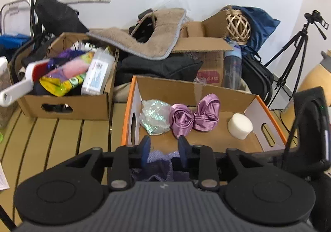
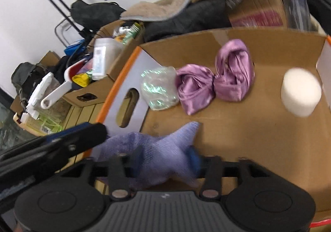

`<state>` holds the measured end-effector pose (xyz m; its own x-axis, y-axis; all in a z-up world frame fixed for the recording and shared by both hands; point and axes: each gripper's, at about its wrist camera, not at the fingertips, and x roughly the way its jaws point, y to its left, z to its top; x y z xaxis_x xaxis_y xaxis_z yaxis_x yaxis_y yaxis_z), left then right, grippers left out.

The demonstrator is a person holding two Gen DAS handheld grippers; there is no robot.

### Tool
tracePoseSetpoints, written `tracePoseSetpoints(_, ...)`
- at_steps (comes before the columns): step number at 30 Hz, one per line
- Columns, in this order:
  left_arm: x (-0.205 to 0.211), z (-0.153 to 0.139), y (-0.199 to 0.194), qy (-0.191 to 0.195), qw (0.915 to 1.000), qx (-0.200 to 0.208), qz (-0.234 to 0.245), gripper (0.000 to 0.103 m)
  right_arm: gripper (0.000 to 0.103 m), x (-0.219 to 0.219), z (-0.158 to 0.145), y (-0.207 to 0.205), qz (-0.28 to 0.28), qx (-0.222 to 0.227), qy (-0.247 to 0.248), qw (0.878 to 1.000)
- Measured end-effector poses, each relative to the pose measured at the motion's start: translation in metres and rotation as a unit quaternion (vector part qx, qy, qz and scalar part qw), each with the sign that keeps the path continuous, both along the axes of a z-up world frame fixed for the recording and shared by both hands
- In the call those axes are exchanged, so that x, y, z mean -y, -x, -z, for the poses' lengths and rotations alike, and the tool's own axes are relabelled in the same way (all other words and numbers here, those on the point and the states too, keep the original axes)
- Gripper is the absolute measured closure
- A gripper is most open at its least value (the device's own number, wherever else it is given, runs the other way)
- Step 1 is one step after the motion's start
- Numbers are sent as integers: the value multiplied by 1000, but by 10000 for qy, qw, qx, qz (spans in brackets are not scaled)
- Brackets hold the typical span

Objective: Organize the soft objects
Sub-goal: 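Withdraw both open grippers from the box back toward the table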

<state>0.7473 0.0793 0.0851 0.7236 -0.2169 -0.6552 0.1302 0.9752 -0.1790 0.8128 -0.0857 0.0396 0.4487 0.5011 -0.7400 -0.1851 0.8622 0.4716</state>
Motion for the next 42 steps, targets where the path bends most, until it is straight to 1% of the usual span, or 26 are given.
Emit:
tracePoseSetpoints(2,-1,-10,12,-7,9999,107,-25,67,36,1,-2,1,-25,109,-29,9999)
tracePoseSetpoints(4,-3,-24,29,-37,9997,251,-45,65,33,6,-13,8,9,289,29,9996)
tracePoseSetpoints(6,-5,-39,50,-95,9991,417,-31,59,32,16,-31,20,43,510,31,9987)
tracePoseSetpoints(9,-7,-63,90,-268,9971,716,-45,49,27,35,-62,40,100,828,27,9965)
tracePoseSetpoints(10,-8,-71,107,-333,9961,815,-42,49,27,42,-73,46,113,926,33,9956)
tracePoseSetpoints(16,-14,-107,182,-411,9927,1124,-163,43,23,84,-140,115,141,1522,32,9882)
tracePoseSetpoints(21,-13,-123,240,-406,9909,1264,-198,41,21,114,-183,181,112,1948,154,9807)
tracePoseSetpoints(23,-9,-128,264,-385,9902,1334,-157,39,18,122,-194,209,89,2090,212,9777)
tracePoseSetpoints(26,-5,-131,298,-424,9882,1466,-133,31,12,133,-204,254,49,2390,418,9701)
tracePoseSetpoints(28,-3,-132,325,-397,9869,1553,-169,31,11,141,-208,285,26,2630,622,9628)
tracePoseSetpoints(30,-2,-131,351,-403,9850,1665,-186,26,11,148,-209,311,76,2736,722,9591)
tracePoseSetpoints(31,-1,-129,366,-420,9829,1787,-175,24,10,152,-209,326,103,2768,717,9582)
tracePoseSetpoints(33,4,-124,395,-510,9772,2047,-235,17,10,158,-208,355,94,2855,709,9557)
tracePoseSetpoints(34,9,-119,409,-590,9739,2169,-307,16,10,159,-207,371,33,2956,781,9521)
tracePoseSetpoints(35,12,-116,420,-640,9716,2255,-331,16,10,158,-206,389,-47,3099,947,9460)
tracePoseSetpoints(36,14,-112,431,-642,9693,2352,-328,13,10,156,-205,404,-150,3264,1149,9381)
tracePoseSetpoints(37,16,-107,445,-612,9665,2470,-340,10,9,152,-203,424,-316,3479,1424,9261)
tracePoseSetpoints(38,17,-103,455,-595,9643,2554,-377,5,8,149,-201,442,-441,3670,1686,9138)
tracePoseSetpoints(39,17,-98,465,-585,9612,2660,-433,1,6,145,-198,459,-520,3841,1862,9028)
tracePoseSetpoints(40,18,-90,478,-563,9564,2814,-541,0,0,143,-194,476,-591,4015,1947,8930)
tracePoseSetpoints(42,19,-75,493,-592,9501,2973,-728,0,0,142,-181,506,-679,4258,1942,8811)
